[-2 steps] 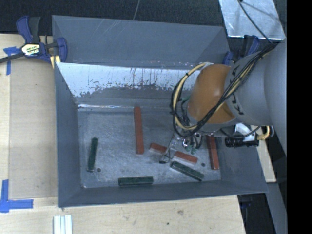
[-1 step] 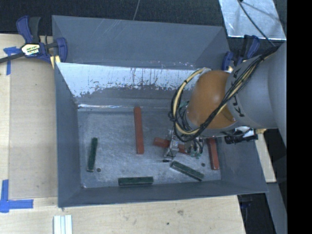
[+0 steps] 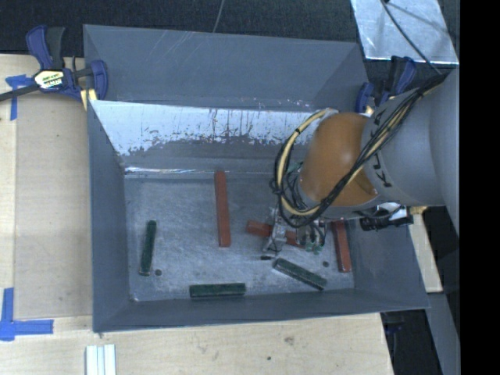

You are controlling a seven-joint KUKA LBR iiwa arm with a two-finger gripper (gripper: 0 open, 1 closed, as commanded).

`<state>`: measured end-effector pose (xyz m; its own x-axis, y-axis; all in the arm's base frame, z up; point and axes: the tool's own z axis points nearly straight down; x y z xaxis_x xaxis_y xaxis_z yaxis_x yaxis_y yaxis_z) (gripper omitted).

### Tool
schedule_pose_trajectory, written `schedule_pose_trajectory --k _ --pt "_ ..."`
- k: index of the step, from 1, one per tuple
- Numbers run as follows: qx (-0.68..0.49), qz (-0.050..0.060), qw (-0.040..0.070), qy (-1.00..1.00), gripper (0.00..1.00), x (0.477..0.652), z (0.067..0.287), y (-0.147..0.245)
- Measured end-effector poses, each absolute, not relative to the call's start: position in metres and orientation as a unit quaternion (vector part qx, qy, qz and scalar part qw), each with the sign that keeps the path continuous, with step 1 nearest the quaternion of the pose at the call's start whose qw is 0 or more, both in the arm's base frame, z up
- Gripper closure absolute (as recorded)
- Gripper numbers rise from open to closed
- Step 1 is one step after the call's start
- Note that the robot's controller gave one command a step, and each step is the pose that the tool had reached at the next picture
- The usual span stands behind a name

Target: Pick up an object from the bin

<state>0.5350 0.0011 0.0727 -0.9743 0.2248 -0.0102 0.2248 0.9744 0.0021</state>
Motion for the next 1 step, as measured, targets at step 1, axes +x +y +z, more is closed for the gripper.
schedule_pose_trajectory --k 1 --pt "0.113 0.0 0.003 0.994 1.0 0.5341 0.0814 0.0009"
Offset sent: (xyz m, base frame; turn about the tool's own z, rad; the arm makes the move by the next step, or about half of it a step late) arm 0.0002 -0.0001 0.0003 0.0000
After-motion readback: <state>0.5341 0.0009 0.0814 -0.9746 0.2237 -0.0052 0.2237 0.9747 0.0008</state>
